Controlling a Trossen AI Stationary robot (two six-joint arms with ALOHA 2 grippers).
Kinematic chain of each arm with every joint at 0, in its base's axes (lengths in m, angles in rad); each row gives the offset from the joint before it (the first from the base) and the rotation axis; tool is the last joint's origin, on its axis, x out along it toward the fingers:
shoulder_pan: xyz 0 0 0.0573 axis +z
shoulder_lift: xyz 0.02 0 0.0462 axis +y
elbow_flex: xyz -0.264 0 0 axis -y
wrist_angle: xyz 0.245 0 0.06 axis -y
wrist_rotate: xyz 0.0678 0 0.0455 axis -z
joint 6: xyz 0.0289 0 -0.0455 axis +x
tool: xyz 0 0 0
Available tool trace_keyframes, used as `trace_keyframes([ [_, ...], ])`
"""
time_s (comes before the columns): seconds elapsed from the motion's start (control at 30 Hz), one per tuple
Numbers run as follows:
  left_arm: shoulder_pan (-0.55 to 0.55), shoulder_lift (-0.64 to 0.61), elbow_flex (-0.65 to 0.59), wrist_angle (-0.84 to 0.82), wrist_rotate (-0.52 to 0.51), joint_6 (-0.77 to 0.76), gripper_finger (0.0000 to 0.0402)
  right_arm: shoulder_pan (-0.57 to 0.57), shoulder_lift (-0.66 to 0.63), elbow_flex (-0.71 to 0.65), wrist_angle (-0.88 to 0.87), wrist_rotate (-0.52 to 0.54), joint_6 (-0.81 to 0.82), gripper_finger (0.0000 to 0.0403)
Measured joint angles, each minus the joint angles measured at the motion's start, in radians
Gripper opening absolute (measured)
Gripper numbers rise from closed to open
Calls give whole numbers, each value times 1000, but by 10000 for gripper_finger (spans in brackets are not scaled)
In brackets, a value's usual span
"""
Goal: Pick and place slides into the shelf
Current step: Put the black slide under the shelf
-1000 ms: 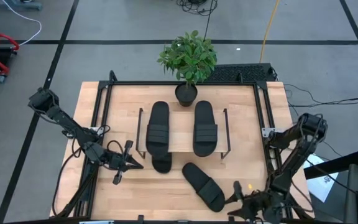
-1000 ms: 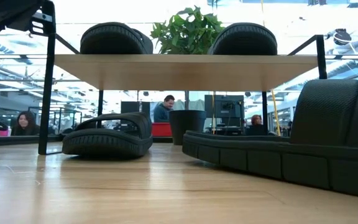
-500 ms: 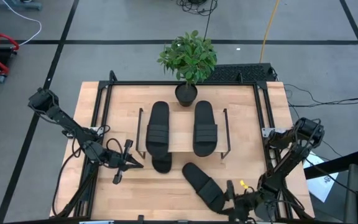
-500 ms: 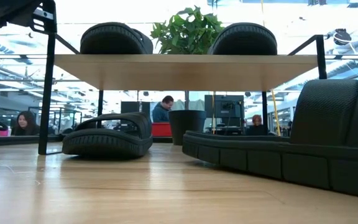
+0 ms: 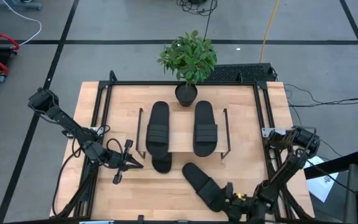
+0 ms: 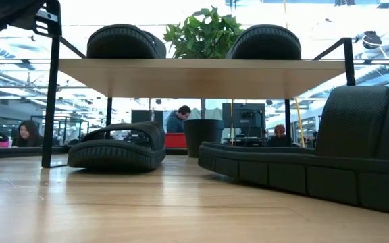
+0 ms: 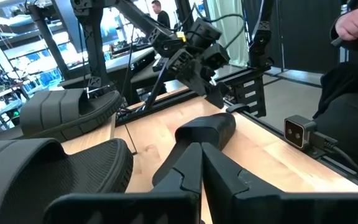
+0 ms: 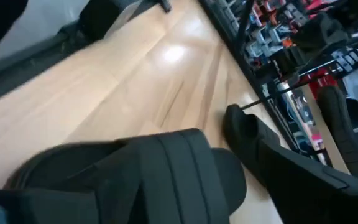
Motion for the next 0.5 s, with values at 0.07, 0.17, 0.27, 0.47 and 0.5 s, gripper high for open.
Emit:
trace_keyframes([
  [0.07, 0, 0, 0, 0, 0, -2, 5, 0, 9, 21, -28, 0, 22, 317],
  [0.17, 0, 0, 0, -1, 1, -8, 2, 0, 11, 35, -53, -5, 81, 332],
  [0.27, 0, 0, 0, -1, 1, -7, 10, -1, 12, 43, -104, -37, 160, 337],
  [0.47, 0, 0, 0, -2, 1, -9, 20, -25, 12, 47, -191, -74, 271, 337],
  [0.5, 0, 0, 0, -2, 1, -9, 18, -32, 12, 47, -204, -77, 280, 337],
])
